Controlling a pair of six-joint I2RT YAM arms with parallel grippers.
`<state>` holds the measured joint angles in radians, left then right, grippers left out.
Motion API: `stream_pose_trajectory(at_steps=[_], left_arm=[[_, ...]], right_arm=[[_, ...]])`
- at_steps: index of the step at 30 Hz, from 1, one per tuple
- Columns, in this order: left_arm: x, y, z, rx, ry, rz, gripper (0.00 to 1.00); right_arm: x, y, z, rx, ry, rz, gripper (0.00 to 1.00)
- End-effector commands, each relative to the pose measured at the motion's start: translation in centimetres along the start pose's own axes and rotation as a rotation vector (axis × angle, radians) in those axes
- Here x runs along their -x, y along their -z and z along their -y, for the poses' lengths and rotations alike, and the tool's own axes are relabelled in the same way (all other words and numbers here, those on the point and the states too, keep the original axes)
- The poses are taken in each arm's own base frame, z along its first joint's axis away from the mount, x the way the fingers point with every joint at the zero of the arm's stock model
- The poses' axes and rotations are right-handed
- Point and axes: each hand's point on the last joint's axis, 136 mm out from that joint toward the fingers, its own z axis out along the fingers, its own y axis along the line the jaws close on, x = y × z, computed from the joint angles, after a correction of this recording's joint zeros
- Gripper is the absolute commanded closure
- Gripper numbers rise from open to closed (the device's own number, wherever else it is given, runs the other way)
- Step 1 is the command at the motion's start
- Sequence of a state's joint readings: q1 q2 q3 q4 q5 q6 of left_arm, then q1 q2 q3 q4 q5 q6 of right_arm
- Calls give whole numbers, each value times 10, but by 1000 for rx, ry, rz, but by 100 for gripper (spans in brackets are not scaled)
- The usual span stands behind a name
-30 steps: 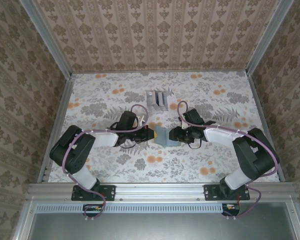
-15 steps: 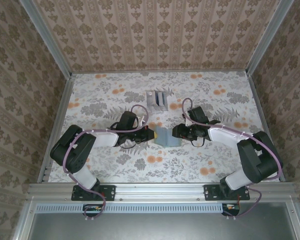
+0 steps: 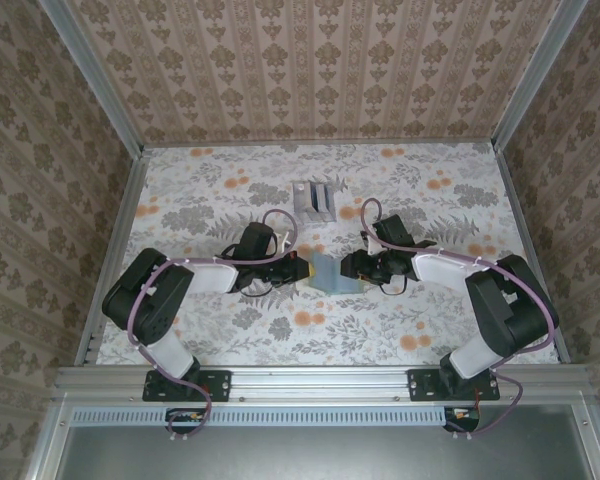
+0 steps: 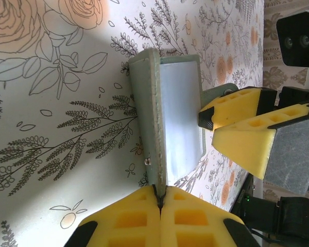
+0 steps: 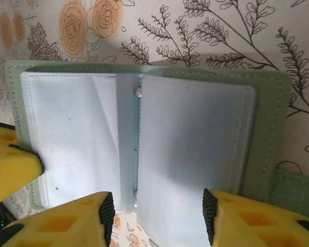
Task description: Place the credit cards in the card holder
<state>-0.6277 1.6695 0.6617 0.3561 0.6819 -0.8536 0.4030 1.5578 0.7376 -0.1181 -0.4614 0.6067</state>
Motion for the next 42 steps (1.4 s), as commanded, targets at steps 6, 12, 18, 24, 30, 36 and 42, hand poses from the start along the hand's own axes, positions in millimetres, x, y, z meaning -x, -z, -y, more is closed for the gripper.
stream_pose_trajectory(at_steps=[6, 12, 18, 24, 30, 36, 42], left_arm=[[5, -4, 6, -24, -2, 0, 100], [6, -2, 5, -14, -5, 16, 100], [7, -2, 3, -9, -1, 20, 100], [7, -3, 2, -7, 3, 21, 100], [8, -3, 3, -10, 3, 25, 100], [8, -4, 3, -13, 5, 22, 100], [8, -6, 2, -17, 9, 16, 100]], right_arm=[[0, 15, 4, -53, 3, 30, 43], [-4, 12, 12, -70, -5, 16, 43], [-6, 11, 15, -76, -16, 11, 42], [-7, 12, 18, -101, -12, 11, 38], [-10, 4, 9, -29, -29, -14, 43], [-8, 1, 8, -20, -32, -16, 48], [-7, 5, 11, -43, -37, -2, 41]])
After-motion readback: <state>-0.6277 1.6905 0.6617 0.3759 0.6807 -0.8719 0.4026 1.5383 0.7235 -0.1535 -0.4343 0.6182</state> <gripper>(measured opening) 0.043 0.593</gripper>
